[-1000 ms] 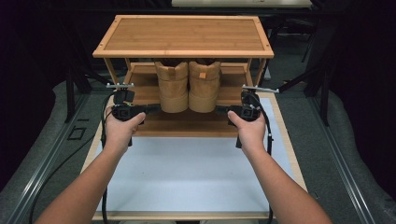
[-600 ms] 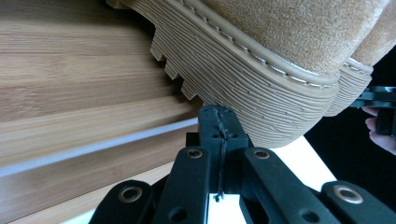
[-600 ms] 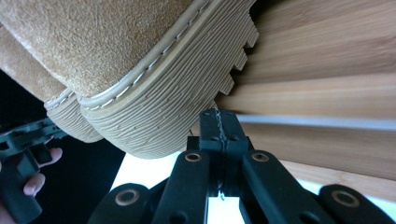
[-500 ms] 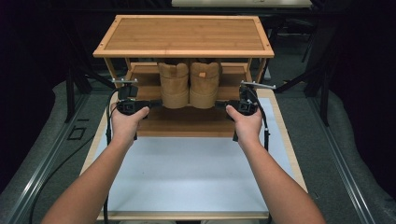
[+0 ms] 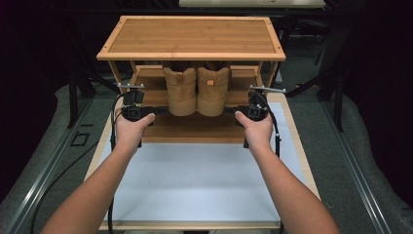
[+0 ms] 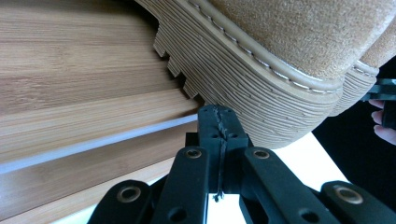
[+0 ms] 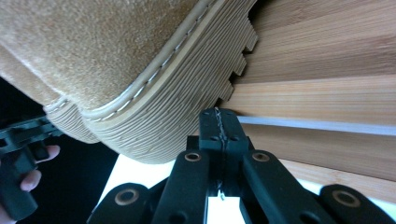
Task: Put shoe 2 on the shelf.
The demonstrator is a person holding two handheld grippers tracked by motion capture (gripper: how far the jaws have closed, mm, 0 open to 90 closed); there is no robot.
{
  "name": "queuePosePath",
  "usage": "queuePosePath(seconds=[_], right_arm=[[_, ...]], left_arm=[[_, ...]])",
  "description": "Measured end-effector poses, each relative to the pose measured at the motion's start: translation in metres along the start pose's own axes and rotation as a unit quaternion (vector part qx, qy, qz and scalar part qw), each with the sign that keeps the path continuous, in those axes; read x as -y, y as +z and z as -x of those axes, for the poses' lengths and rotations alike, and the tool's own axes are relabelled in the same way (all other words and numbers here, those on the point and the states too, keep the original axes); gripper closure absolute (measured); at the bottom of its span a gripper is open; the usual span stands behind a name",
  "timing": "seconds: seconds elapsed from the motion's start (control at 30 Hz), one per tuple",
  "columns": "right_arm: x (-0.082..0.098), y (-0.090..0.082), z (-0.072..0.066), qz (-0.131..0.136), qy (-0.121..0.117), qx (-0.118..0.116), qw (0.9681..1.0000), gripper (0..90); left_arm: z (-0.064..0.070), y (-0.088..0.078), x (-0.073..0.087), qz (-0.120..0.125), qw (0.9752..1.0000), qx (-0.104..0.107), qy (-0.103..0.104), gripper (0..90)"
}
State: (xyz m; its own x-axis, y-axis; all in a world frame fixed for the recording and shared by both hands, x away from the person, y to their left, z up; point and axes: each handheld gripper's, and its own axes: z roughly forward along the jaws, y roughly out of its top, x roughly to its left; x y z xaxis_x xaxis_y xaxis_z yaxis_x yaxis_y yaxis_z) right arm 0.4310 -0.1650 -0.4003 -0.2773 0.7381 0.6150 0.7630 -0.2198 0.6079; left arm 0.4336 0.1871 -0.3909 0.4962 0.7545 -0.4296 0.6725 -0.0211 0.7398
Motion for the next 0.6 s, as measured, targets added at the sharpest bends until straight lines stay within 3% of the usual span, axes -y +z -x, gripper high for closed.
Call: queuePosePath(seconds=[0.07, 0.17, 0.33, 0.6], right_arm=[[0.000, -0.003, -0.001, -0.001, -0.005, -0.008, 1.0000, 90.0], [0.001, -0.006, -0.001, -0.010, -0.019, 0.005, 0.9998, 90.0], [0.002, -0.017, 0.001, -0.017, -0.028, 0.014, 0.9994, 89.5], [0.008, -0.036, 0.010, -0.021, -0.038, 0.026, 0.9987, 87.6]], left_arm=[[-0.001, -0.002, 0.000, -0.003, 1.0000, 0.003, -0.002, 90.0], [-0.003, -0.008, 0.000, -0.008, 0.9999, -0.008, 0.007, 90.0], [-0.003, -0.017, 0.002, -0.011, 0.9999, -0.008, 0.008, 90.0], [-0.014, -0.036, 0.018, -0.016, 0.9998, -0.006, 0.006, 89.9]])
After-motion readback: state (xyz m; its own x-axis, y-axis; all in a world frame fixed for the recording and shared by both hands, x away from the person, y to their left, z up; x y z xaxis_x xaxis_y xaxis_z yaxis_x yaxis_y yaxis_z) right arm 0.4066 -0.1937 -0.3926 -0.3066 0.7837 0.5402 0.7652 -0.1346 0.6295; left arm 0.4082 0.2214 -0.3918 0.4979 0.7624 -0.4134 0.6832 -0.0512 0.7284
